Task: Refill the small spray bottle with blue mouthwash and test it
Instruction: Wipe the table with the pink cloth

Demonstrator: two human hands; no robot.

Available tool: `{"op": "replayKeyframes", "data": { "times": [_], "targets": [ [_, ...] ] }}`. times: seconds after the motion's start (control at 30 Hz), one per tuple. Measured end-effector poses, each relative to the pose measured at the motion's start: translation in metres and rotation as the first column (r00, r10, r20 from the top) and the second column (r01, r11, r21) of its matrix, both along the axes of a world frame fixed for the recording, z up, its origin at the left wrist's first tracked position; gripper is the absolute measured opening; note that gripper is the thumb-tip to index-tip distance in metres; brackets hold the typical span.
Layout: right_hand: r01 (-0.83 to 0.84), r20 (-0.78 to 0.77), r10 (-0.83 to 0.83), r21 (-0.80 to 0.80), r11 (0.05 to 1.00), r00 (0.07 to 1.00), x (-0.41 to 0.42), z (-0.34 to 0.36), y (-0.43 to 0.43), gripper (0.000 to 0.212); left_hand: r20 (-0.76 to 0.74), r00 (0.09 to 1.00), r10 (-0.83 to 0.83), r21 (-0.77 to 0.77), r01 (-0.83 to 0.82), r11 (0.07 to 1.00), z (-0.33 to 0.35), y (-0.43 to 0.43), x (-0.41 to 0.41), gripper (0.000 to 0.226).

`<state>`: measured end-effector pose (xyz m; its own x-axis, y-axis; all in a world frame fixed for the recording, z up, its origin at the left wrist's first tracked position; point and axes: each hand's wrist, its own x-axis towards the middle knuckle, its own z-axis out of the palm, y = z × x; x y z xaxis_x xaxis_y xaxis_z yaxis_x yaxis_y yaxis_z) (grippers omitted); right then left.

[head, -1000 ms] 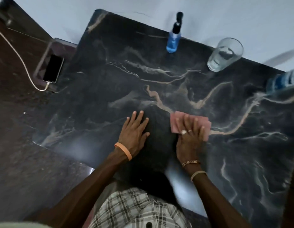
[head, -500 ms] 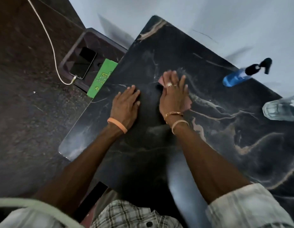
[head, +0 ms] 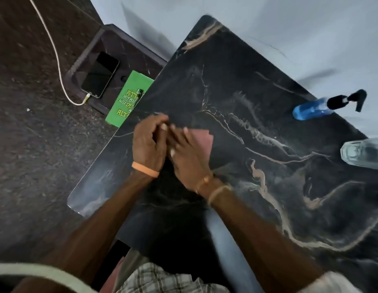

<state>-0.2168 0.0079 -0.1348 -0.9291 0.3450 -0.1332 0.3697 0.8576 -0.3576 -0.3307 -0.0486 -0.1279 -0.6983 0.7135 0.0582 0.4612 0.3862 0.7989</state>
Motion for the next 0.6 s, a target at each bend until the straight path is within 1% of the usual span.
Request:
{"op": "replayKeyframes", "data": {
  "times": [0.03,0.07,0.13,0.17,0.2,0.23,0.27,0.3,0.33,0.37,0.4,0.43,0.47,0.5,0.53,0.57,0.6],
  "targets": [
    [-0.056,-0.005,0.056,-0.006,0.998,0.998,0.030,0.001,-0.005,0.050,-0.022,0.996,-0.087,-0.010,0.086,0.996,0.002,-0.003,0.014,0.019],
    [-0.079,-0.004,0.078,-0.019,0.997,0.997,0.061,0.002,-0.006,0.046,-0.019,0.981,-0.193,-0.019,0.193,0.981,0.003,-0.005,0.031,0.019],
    [-0.035,0.004,0.035,-0.009,0.999,0.999,0.111,0.005,0.015,0.047,-0.012,0.904,-0.428,-0.018,0.427,0.904,0.005,-0.003,0.066,0.022],
    [0.033,0.012,-0.033,0.023,0.999,0.999,0.129,0.006,0.034,0.047,-0.009,0.850,-0.527,-0.047,0.526,0.849,0.004,0.001,0.083,0.027],
    [0.146,0.010,-0.147,0.055,0.988,0.989,0.141,0.006,0.056,0.046,0.003,0.799,-0.602,-0.108,0.599,0.794,0.003,0.008,0.096,0.034],
    [0.321,-0.008,-0.322,0.081,0.944,0.947,0.151,0.005,0.075,0.045,0.019,0.760,-0.649,-0.187,0.641,0.745,0.002,0.016,0.108,0.042],
    [0.510,-0.031,-0.509,0.068,0.858,0.860,0.155,0.007,0.089,0.043,0.036,0.740,-0.672,-0.265,0.655,0.707,0.001,0.024,0.118,0.048],
    [0.660,-0.050,-0.659,0.037,0.750,0.751,0.152,0.011,0.093,0.042,0.053,0.740,-0.670,-0.321,0.648,0.691,0.000,0.030,0.125,0.053],
    [0.734,-0.057,-0.732,0.017,0.679,0.679,0.154,0.016,0.086,0.042,0.068,0.741,-0.668,-0.344,0.646,0.682,0.002,0.034,0.133,0.055],
    [0.727,-0.057,-0.725,0.001,0.687,0.686,0.158,0.017,0.070,0.045,0.090,0.740,-0.667,-0.337,0.652,0.679,0.004,0.036,0.141,0.058],
    [0.661,-0.041,-0.662,-0.023,0.750,0.749,0.171,0.016,0.044,0.049,0.111,0.731,-0.673,-0.325,0.666,0.671,0.007,0.035,0.150,0.063],
    [0.540,-0.020,-0.541,-0.036,0.841,0.841,0.188,0.014,0.015,0.051,0.119,0.714,-0.690,-0.331,0.684,0.650,0.010,0.031,0.159,0.070],
    [0.404,-0.011,-0.405,-0.030,0.914,0.914,0.210,0.013,-0.009,0.048,0.111,0.676,-0.729,-0.363,0.710,0.603,0.011,0.024,0.169,0.079],
    [0.315,0.001,-0.315,-0.007,0.949,0.949,0.241,0.014,-0.022,0.044,0.092,0.610,-0.787,-0.411,0.743,0.528,0.013,0.016,0.183,0.088],
    [0.296,-0.002,-0.296,0.038,0.954,0.955,0.274,0.013,-0.022,0.043,0.074,0.533,-0.843,-0.464,0.766,0.444,0.015,0.009,0.198,0.094],
    [0.348,-0.001,-0.349,0.089,0.933,0.937,0.309,0.012,-0.017,0.044,0.064,0.461,-0.885,-0.508,0.778,0.368,0.016,0.001,0.215,0.099],
    [0.464,0.003,-0.468,0.115,0.878,0.884,0.341,0.013,-0.012,0.045,0.062,0.408,-0.911,-0.538,0.782,0.314,0.018,-0.004,0.232,0.103]
  ]
}}
